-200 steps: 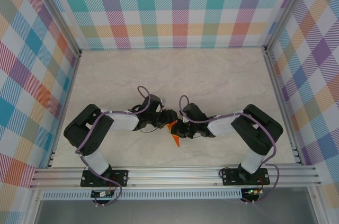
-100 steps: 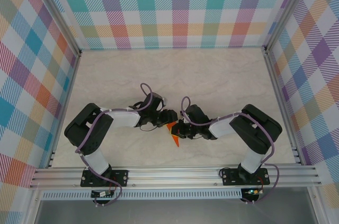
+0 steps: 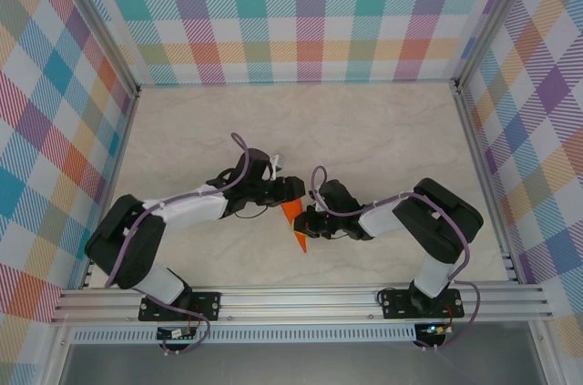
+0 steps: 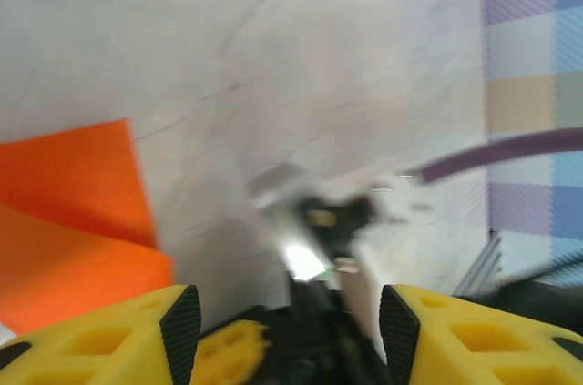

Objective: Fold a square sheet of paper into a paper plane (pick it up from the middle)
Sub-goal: Fold the wing for the fifth time at the center of the table.

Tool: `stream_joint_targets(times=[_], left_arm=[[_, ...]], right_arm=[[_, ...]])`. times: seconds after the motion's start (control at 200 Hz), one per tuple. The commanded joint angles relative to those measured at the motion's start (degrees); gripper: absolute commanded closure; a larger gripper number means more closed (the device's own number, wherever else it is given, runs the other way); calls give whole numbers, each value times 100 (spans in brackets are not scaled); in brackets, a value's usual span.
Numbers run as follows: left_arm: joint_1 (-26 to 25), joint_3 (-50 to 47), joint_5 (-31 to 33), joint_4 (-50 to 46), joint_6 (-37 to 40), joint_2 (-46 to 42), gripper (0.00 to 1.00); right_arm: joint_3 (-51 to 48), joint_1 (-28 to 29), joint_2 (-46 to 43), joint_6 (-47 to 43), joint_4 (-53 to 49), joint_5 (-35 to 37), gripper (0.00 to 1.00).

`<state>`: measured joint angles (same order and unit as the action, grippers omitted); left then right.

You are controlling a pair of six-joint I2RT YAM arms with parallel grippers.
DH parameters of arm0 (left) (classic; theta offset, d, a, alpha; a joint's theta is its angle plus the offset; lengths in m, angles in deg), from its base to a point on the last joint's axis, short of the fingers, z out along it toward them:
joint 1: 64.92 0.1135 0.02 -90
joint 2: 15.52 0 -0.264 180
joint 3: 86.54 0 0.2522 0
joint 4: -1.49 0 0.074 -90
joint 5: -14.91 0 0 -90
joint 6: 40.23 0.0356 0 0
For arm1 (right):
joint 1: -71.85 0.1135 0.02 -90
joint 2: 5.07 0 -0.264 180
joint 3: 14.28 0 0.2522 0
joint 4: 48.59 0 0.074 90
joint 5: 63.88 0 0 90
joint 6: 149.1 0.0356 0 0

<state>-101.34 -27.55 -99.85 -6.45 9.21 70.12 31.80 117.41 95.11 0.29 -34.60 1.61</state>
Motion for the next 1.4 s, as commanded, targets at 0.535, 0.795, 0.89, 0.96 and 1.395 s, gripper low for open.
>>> stream_joint_targets(times=[0.535, 0.795, 0.89, 0.96, 1.395], left_arm=[[92, -552, 653, 420, 213, 588, 65], [116, -414, 793, 510, 189, 882, 65], [135, -351, 984, 401, 196, 1004, 65], [166, -294, 1038, 350, 189, 1130, 66], [537, 95, 919, -49, 332, 1447, 66]], right_arm=[[-226, 84, 515, -7, -1219, 219, 100], [-272, 85, 538, -52, -1248, 175, 100], [-302, 85, 514, -77, -1258, 157, 100], [-306, 85, 503, -86, -1289, 157, 100], [-392, 84, 462, -253, -1458, 105, 100]])
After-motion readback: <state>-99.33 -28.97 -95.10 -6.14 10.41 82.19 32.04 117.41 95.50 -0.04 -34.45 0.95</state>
